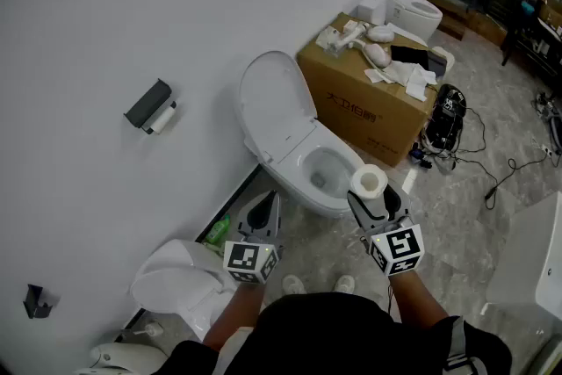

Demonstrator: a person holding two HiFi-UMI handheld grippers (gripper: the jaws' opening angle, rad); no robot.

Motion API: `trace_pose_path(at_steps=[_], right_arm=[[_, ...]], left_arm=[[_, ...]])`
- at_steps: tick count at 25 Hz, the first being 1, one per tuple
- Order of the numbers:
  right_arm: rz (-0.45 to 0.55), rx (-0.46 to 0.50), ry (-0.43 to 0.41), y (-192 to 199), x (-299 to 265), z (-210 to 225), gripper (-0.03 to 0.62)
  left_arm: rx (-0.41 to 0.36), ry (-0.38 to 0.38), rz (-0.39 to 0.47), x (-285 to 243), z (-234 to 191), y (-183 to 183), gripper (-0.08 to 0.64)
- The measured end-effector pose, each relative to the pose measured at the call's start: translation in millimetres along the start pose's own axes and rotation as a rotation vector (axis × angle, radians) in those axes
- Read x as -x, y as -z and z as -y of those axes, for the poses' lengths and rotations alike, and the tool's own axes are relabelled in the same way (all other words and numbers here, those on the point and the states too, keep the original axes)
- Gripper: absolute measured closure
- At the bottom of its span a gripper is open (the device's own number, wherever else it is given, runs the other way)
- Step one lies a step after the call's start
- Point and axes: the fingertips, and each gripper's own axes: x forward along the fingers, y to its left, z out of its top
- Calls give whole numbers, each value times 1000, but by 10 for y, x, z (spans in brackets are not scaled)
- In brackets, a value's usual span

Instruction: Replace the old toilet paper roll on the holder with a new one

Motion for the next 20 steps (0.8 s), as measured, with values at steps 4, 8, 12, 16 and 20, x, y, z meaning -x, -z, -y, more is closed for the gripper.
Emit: trace_pose_path(at_steps=[4, 8, 12, 16, 20], right_arm=[[-3, 4, -1, 2, -33, -87, 304], [-6, 15, -13, -5, -105, -211, 304], [-5, 52, -24, -24, -239, -389, 304], [28, 54, -54, -104, -422, -630, 304], [51, 59, -99, -191, -626, -938, 304]], left_arm=[[-8, -35, 4, 84, -142, 23, 554], [-6, -41, 1, 166, -252, 46, 554], [-10, -55, -3, 254, -404, 85, 554], [-12, -67, -6, 345, -597, 108, 554], [-19, -76, -6, 491, -818, 106, 554]])
